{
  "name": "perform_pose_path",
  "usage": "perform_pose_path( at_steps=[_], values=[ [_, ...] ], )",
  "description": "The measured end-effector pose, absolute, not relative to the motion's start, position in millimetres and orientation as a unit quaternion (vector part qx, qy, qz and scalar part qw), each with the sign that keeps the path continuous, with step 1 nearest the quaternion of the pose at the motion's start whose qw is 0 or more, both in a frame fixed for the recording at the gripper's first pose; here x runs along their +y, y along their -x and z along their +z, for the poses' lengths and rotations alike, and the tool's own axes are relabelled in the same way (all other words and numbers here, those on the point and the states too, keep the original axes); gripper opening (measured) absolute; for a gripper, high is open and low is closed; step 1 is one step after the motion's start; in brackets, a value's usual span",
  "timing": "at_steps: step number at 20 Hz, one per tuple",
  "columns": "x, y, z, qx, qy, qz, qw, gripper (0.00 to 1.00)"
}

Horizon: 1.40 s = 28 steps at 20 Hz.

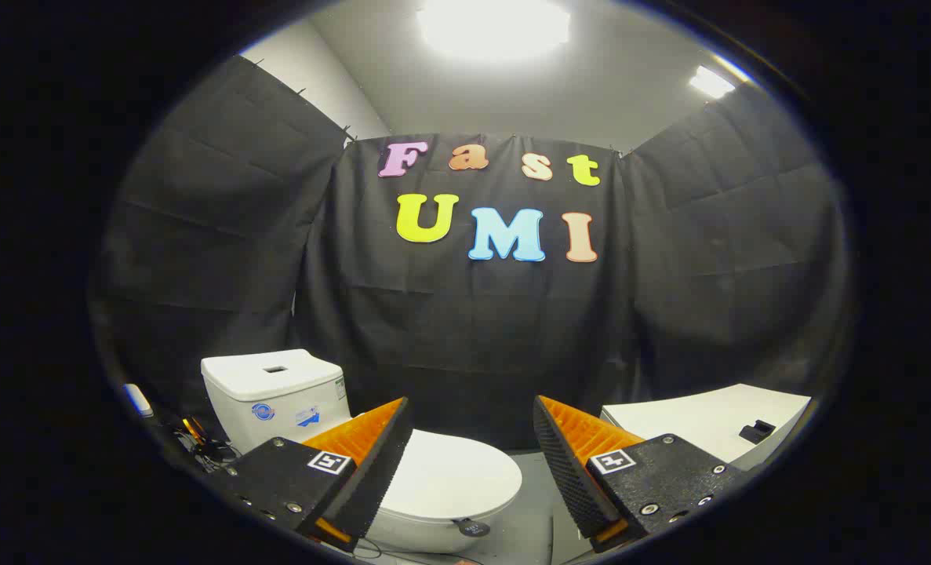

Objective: Open the toilet lid.

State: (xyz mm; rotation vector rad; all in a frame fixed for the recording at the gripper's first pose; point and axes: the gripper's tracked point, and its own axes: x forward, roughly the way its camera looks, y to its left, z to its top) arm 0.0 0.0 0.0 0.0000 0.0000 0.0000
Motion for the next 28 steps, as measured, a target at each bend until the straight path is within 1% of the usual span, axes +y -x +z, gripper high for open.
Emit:
perform_pose_path(
  at_steps=[17,21,23,25,28],
  values=[
    [-7.4,1.4,2.6,-0.006,-0.001,-0.011,1.0,0.95],
    [-18.0,-0.7,3.0,-0.008,-0.008,-0.027,1.0,0.95],
    [-11.8,-7.5,2.4,-0.013,-0.034,-0.02,0.999,0.95],
    [-7.3,-15.5,-6.4,-0.001,-0.062,-0.008,0.998,0.95],
    [-14.3,-25.4,-14.1,0.007,-0.109,-0.017,0.994,0.95]
  ],
)
